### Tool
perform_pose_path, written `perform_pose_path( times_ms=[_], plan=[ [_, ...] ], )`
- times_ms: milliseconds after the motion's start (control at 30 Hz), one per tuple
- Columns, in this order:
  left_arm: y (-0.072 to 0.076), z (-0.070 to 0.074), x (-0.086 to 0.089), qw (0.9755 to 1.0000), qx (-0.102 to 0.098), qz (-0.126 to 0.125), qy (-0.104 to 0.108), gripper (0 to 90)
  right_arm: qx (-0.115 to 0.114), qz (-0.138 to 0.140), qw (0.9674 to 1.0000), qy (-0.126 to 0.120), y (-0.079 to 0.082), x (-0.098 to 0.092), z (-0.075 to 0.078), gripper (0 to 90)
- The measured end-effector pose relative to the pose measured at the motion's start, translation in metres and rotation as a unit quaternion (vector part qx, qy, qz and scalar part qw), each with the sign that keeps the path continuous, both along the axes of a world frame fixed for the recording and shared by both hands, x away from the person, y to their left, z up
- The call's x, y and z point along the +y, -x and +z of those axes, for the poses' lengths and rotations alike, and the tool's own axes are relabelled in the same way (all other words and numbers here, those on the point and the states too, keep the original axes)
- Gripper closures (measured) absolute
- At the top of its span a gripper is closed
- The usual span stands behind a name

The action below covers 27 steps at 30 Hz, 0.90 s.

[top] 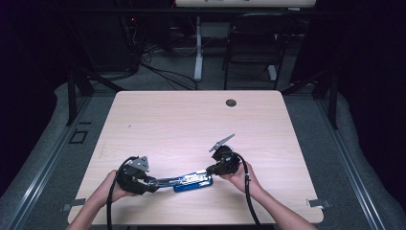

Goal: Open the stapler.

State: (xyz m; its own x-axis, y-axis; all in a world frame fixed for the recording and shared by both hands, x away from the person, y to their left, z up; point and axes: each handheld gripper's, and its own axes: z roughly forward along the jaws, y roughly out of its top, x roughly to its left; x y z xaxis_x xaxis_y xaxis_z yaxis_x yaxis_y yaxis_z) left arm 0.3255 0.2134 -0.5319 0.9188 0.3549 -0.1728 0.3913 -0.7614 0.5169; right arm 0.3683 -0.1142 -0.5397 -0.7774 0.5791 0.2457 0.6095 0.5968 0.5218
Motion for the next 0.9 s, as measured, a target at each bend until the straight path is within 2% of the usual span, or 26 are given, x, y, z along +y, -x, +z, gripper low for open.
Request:
perform_pose_path(
  times_ms=[200, 700, 900],
  plan=[
    [-0.002, -0.005, 0.001, 0.9999, 0.008, -0.003, -0.005, 64.2, 0.005, 0.001, 1.0, 0.0, -0.001, -0.001, 0.0, 86.3],
    [-0.006, -0.017, -0.004, 0.9991, 0.012, 0.001, -0.04, 63.2, 0.005, -0.002, 1.0, -0.001, -0.001, -0.001, 0.0, 86.3],
    [-0.008, -0.018, -0.004, 0.9991, 0.011, -0.001, -0.042, 63.0, 0.006, -0.004, 1.0, 0.001, 0.0, -0.001, 0.0, 86.2]
  ],
)
